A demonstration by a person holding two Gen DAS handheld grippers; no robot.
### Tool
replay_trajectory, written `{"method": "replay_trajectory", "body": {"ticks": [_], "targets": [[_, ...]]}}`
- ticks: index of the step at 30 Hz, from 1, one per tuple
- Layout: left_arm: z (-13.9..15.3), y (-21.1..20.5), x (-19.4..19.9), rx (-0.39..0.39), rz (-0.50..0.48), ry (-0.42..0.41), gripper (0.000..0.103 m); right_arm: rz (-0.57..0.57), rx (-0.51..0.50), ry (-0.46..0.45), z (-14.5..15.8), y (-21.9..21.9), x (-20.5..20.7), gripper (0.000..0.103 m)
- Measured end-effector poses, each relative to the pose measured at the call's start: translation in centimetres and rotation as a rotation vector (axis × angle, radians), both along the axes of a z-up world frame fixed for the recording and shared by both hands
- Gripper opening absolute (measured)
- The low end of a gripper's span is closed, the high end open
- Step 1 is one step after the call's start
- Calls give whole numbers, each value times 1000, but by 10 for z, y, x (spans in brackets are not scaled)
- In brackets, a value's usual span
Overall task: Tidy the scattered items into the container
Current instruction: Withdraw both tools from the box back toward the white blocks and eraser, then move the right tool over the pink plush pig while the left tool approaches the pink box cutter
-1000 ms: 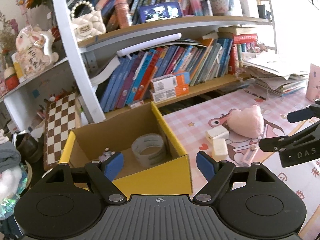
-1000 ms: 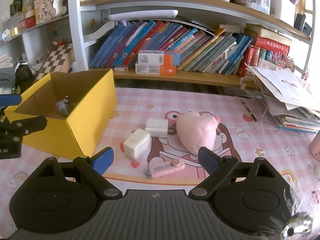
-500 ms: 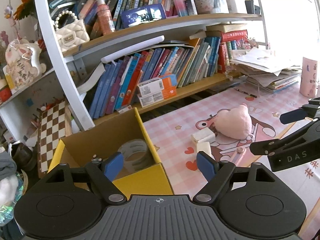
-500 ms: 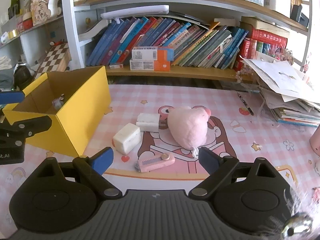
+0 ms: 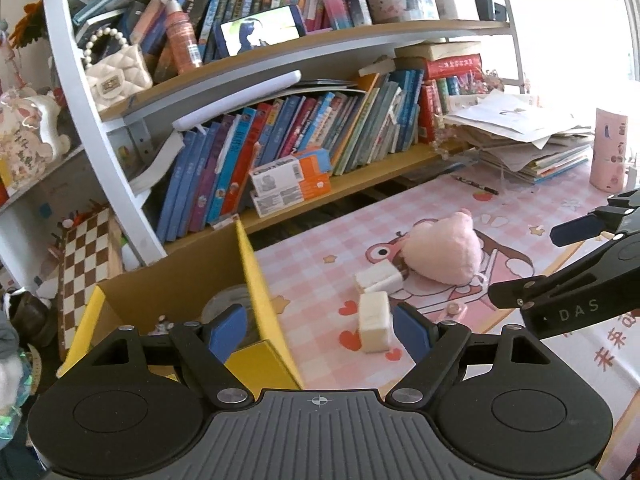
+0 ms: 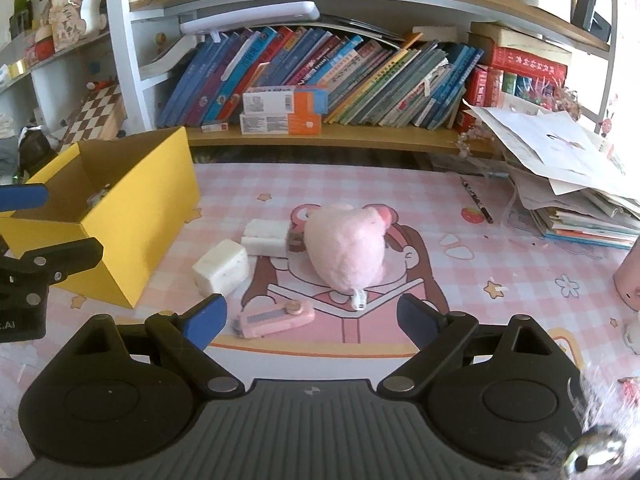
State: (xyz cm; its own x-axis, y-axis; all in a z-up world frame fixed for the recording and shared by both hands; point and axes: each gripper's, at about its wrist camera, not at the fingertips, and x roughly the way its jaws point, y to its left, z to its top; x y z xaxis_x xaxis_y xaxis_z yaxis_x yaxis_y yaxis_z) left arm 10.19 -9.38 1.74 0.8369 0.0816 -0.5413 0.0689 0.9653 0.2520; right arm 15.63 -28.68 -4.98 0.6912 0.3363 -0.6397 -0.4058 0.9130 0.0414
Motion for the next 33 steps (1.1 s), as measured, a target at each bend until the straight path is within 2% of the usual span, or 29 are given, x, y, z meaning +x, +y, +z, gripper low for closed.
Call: {"method": "replay_trajectory", "body": {"ticks": [33], "targets": [[-16,-60,10,-9,-127,72,82,-15,19,14,-8,-34,15,92]]}}
